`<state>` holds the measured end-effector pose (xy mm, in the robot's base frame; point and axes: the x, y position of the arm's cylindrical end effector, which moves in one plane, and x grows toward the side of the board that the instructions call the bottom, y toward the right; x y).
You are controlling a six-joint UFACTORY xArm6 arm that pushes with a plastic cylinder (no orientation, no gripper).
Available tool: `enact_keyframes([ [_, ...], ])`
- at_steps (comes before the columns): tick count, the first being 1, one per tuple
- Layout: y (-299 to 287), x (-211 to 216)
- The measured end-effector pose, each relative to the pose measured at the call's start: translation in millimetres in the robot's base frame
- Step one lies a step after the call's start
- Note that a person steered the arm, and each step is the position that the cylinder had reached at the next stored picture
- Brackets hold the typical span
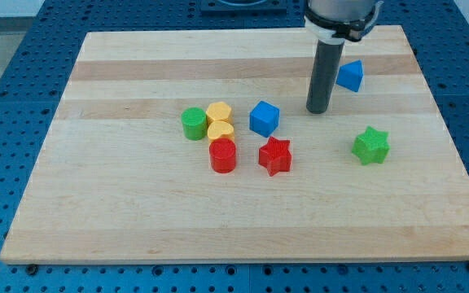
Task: Slide the red star to the right of the red circle
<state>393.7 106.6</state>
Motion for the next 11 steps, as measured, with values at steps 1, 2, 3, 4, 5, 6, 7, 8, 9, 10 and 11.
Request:
enact_keyframes([
  [1, -27.5, 15.3],
  [2, -43.4, 29.6],
  [3, -53.7, 32.2],
  [4, -62.6, 32.2],
  [5, -70.3, 32.2],
  [6, -76.9, 32.2],
  [7, -62.9, 32.3],
  [8, -2.1, 33.5],
  [9, 7.7, 71.9],
  [10, 7.0, 109.3],
  [11, -3.2, 131.3],
])
